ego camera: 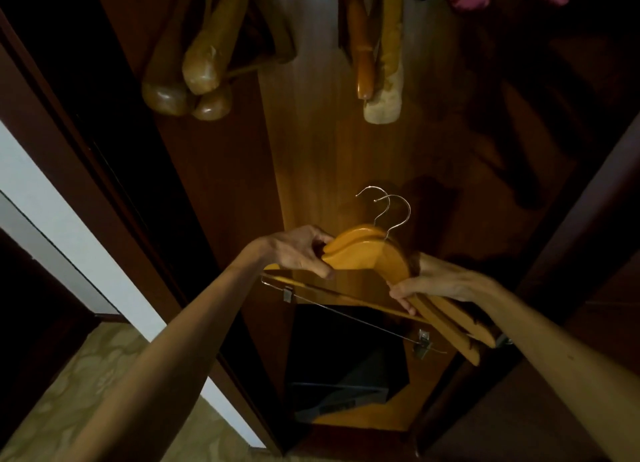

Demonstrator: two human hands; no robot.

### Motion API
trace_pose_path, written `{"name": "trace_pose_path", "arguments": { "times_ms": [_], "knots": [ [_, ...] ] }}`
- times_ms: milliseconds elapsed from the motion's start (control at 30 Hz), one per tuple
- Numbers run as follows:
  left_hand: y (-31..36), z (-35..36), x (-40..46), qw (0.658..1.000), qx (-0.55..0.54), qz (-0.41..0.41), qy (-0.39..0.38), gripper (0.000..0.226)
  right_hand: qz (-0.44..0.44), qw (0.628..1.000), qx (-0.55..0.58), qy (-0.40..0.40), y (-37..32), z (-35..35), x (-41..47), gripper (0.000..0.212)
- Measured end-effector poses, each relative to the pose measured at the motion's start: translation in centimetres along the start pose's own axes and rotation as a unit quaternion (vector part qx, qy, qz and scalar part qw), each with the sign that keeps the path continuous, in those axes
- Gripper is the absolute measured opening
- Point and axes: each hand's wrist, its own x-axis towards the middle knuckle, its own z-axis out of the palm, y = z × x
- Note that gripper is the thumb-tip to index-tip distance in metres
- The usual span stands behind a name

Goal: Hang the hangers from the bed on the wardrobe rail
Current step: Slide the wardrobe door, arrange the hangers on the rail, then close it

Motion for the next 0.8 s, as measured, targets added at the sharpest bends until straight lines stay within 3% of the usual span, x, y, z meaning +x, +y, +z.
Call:
{"name": "trace_pose_path", "arguments": {
  "times_ms": [100, 200, 267, 400, 533, 600, 667, 800],
  "knots": [
    [0.3, 0.3, -0.3, 0.998, -0.013, 0.033, 0.047, 0.058, -0.011, 0.998, 0.053, 0.041, 1.0, 0.8, -0.1, 0.020],
    [1.1, 2.5, -0.9, 0.965, -0.005, 0.065, 0.253, 0.065, -0.031, 0.992, 0.088, 0.079, 0.1, 1.5, -0.2, 0.028],
    [1.8, 4.6, -1.5, 0.947, -0.057, 0.077, 0.308, 0.056, -0.047, 0.985, 0.132, 0.105, -0.4, 2.2, 0.1, 0.028],
    [3.7, 7.8, -1.8, 0.963, -0.212, 0.055, 0.158, 0.047, -0.062, 0.974, 0.134, 0.171, -1.2, 3.9, 0.9, 0.039],
    [4.7, 8.6, -2.0, 0.955, -0.277, 0.038, 0.099, 0.035, -0.003, 0.966, 0.117, 0.229, -0.9, 4.9, 2.3, 0.056],
    [4.8, 8.7, -2.4, 0.956, -0.279, 0.040, 0.083, 0.045, 0.002, 0.967, 0.104, 0.231, -1.1, 5.3, 2.6, 0.074],
    [4.6, 8.7, -2.5, 0.957, -0.274, 0.035, 0.086, 0.051, -0.022, 0.970, 0.080, 0.229, -1.4, 5.4, 2.5, 0.072],
    [4.5, 8.5, -2.7, 0.947, -0.305, 0.040, 0.096, 0.043, -0.040, 0.964, 0.002, 0.263, -2.1, 5.3, 1.8, 0.067]
  ]
}}
